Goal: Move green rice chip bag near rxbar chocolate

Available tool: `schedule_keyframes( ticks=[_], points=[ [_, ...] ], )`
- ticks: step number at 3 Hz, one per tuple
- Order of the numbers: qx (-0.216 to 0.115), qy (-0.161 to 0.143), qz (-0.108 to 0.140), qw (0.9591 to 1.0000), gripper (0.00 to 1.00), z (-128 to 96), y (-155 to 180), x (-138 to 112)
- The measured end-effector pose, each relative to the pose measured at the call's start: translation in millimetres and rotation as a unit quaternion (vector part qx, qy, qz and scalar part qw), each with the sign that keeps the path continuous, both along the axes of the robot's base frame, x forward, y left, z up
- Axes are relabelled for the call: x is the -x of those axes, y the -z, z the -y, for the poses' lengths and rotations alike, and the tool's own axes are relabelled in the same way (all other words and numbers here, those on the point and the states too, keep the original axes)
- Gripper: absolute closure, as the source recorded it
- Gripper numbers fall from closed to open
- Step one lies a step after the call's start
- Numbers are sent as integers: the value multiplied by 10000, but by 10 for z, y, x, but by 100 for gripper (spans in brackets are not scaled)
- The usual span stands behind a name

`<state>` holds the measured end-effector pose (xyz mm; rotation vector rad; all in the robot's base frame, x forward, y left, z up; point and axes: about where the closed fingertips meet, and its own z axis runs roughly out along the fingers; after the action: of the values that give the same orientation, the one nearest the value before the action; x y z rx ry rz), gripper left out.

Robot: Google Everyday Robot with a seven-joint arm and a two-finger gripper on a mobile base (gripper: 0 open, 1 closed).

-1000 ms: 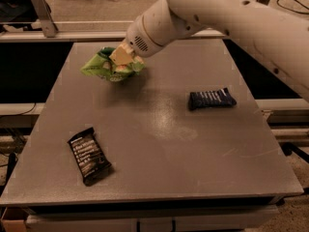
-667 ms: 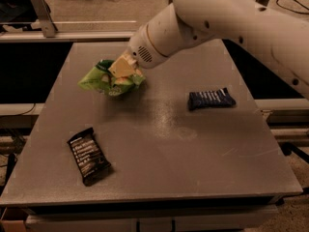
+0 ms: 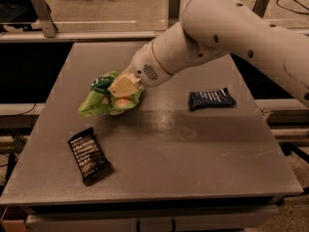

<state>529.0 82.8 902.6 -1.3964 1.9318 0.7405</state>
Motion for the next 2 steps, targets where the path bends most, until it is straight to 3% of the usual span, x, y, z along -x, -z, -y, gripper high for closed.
schedule_keyframes(
  ticks=[2],
  points=[
    [19, -158, -121, 9998, 36, 26, 52, 94]
  ],
)
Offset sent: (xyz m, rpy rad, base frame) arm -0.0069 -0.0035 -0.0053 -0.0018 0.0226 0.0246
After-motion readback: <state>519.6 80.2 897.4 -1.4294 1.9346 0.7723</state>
